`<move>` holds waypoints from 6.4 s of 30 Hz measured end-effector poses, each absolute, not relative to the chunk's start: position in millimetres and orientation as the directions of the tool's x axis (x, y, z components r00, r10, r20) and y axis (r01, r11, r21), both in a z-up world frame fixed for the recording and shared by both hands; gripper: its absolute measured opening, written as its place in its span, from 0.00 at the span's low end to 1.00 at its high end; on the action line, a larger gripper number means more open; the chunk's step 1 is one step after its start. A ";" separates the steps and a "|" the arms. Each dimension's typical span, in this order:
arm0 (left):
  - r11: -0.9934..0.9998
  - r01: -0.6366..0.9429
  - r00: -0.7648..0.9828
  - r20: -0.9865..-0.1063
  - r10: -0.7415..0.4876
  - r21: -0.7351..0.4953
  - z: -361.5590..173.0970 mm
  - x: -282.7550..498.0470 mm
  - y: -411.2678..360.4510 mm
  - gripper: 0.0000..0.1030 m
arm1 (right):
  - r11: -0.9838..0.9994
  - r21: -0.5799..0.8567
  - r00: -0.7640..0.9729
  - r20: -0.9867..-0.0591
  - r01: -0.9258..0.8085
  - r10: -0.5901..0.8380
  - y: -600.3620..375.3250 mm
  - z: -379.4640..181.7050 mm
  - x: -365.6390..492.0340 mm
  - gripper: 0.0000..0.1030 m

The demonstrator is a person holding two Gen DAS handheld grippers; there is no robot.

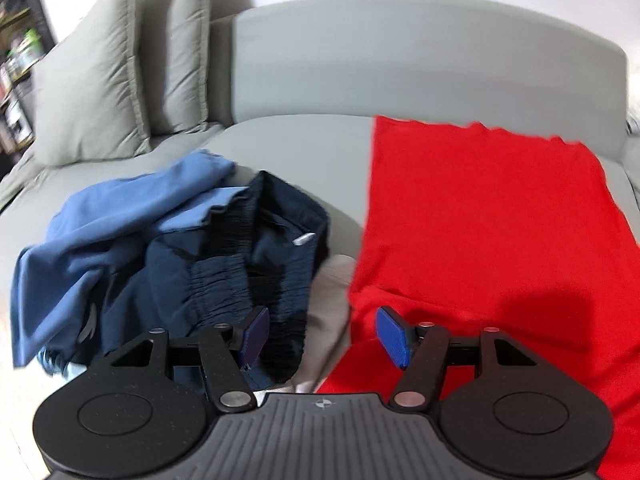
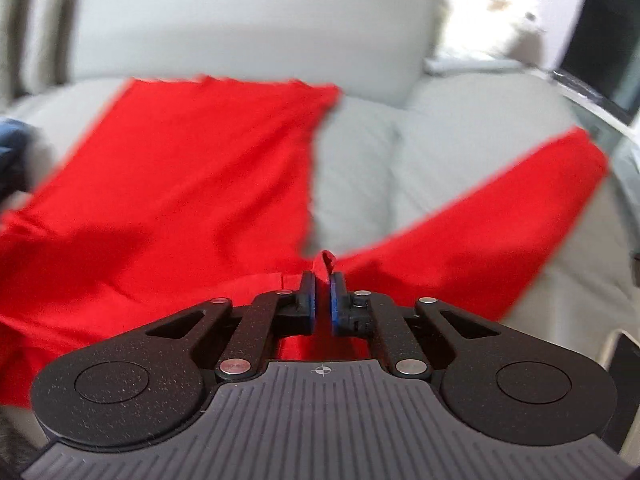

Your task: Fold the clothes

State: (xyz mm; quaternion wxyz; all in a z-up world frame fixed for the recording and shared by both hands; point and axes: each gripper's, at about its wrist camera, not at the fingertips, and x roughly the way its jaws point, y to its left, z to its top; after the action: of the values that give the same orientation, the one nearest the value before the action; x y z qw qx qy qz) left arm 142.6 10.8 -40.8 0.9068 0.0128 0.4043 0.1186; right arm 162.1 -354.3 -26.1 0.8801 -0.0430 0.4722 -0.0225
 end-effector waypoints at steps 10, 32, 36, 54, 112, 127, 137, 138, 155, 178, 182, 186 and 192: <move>0.989 -0.043 0.729 -0.672 0.128 0.141 -27.7 134.1 -2.8 0.57 | 0.999 -0.037 0.487 -0.873 -0.004 -0.030 -357.5 -22.7 140.0 0.34; 0.804 0.518 0.601 -0.793 -0.099 0.292 -83.5 191.0 -18.4 0.01 | 0.993 0.079 0.513 -0.858 0.086 0.024 -380.9 -44.2 161.9 0.41; 0.780 0.525 0.627 -0.774 -0.084 0.341 -87.1 185.3 -21.9 0.00 | 0.996 0.051 0.504 -0.864 0.068 0.010 -380.8 -52.5 170.5 0.46; 0.928 0.121 0.695 -0.698 0.174 0.351 -88.5 209.7 2.9 0.06 | 0.998 0.000 0.529 -0.848 0.070 -0.037 -375.4 -50.5 172.8 0.35; 0.983 0.054 0.750 -0.657 0.078 0.178 -61.8 156.0 -7.6 0.03 | 0.976 0.164 0.399 -0.893 -0.146 0.210 -271.1 -39.6 99.0 0.25; 0.982 0.092 0.727 -0.685 0.048 0.167 -40.1 106.7 -12.5 0.07 | 0.977 0.194 0.431 -0.876 -0.093 0.215 -287.1 -37.0 111.3 0.25; 0.967 0.177 0.602 -0.798 0.040 0.182 -60.0 115.5 -62.7 0.14 | 0.977 0.200 0.383 -0.898 -0.077 0.214 -321.7 -42.8 117.4 0.27; 0.972 0.164 0.608 -0.793 0.033 0.167 -54.1 117.1 -63.5 0.19 | 0.974 0.218 0.409 -0.885 -0.058 0.222 -329.8 -39.1 115.5 0.31; 0.981 0.192 0.661 -0.739 -0.127 0.003 -26.0 184.7 -209.8 0.44 | 0.879 0.241 0.755 -0.630 0.412 -0.182 -574.3 3.5 164.0 0.50; 0.963 0.267 0.623 -0.760 -0.185 -0.015 -63.0 282.4 -311.6 0.44 | 0.786 0.310 0.742 -0.617 0.534 -0.260 -716.9 -54.1 271.5 0.34; 0.969 0.246 0.634 -0.756 -0.164 -0.004 -51.9 276.7 -295.5 0.44 | 0.811 0.277 0.755 -0.594 0.516 -0.278 -702.8 -36.6 263.4 0.05; 0.972 0.234 0.662 -0.734 -0.152 0.009 -29.1 262.6 -274.8 0.44 | 0.866 0.173 0.783 -0.536 0.468 -0.316 -661.0 4.8 247.2 0.05; 0.985 0.174 0.714 -0.689 -0.126 0.001 20.3 233.1 -225.9 0.44 | 0.948 0.012 0.843 -0.460 0.320 -0.279 -578.1 71.6 218.4 0.05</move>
State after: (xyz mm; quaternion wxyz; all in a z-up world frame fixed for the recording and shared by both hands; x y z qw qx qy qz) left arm 233.1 -225.9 20.3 0.9251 0.0328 0.3696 -0.0812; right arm 218.4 -578.1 71.6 0.9590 0.0439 0.2326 -0.1559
